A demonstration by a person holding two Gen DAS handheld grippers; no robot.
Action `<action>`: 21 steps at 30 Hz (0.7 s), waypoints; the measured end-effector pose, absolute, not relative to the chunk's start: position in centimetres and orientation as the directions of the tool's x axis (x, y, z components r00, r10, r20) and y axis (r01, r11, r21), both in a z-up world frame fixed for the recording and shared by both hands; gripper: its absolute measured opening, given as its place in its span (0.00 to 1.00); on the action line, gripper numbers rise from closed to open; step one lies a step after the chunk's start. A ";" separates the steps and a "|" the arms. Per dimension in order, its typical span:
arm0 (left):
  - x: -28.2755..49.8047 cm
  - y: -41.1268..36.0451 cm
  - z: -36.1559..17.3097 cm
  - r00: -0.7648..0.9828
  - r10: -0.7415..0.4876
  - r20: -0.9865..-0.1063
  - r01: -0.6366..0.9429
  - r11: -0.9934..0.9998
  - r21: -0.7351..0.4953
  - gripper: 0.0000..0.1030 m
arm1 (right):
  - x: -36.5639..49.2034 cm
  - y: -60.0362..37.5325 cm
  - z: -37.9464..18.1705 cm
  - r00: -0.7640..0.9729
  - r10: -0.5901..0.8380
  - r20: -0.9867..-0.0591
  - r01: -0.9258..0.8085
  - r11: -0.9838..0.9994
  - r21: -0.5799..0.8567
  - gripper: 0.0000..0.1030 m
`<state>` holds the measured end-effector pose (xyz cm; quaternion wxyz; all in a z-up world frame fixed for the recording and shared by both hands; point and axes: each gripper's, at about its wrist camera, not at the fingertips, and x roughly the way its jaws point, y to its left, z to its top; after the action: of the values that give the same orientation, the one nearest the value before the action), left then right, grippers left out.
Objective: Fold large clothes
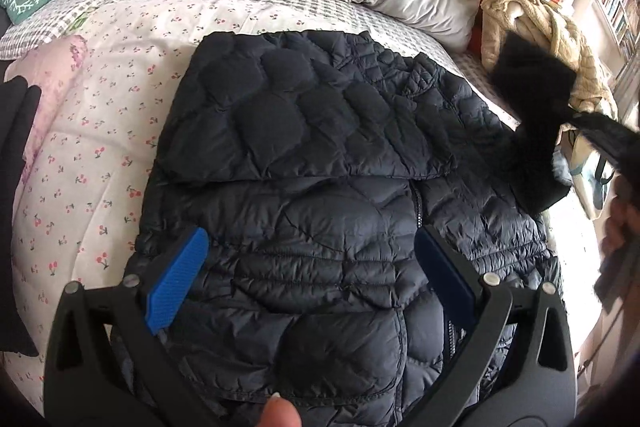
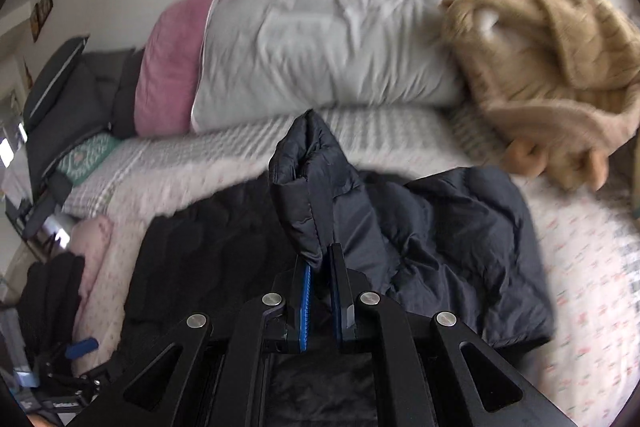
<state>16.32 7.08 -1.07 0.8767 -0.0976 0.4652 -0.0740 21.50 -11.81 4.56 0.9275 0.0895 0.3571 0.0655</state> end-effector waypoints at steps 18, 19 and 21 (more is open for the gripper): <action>16.2 6.4 -0.9 0.552 -0.239 -0.799 0.045 0.965 -0.258 0.99 | 19.4 -11.5 -0.8 0.575 0.487 -0.657 -0.083 0.834 0.545 0.92; 16.2 6.3 -1.0 0.552 -0.238 -0.799 0.045 0.966 -0.256 0.99 | 18.5 -12.1 -0.1 0.590 0.476 -0.651 -0.079 0.837 0.541 0.92; 16.0 6.0 -1.1 0.551 -0.211 -0.807 0.040 0.973 -0.228 0.99 | 17.1 -12.9 0.7 0.608 0.447 -0.656 -0.059 0.850 0.524 0.92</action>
<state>16.01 5.99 -1.13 0.8758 -0.0916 0.4685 -0.0717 17.10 -12.88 0.71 0.8661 0.2320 0.4180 0.1458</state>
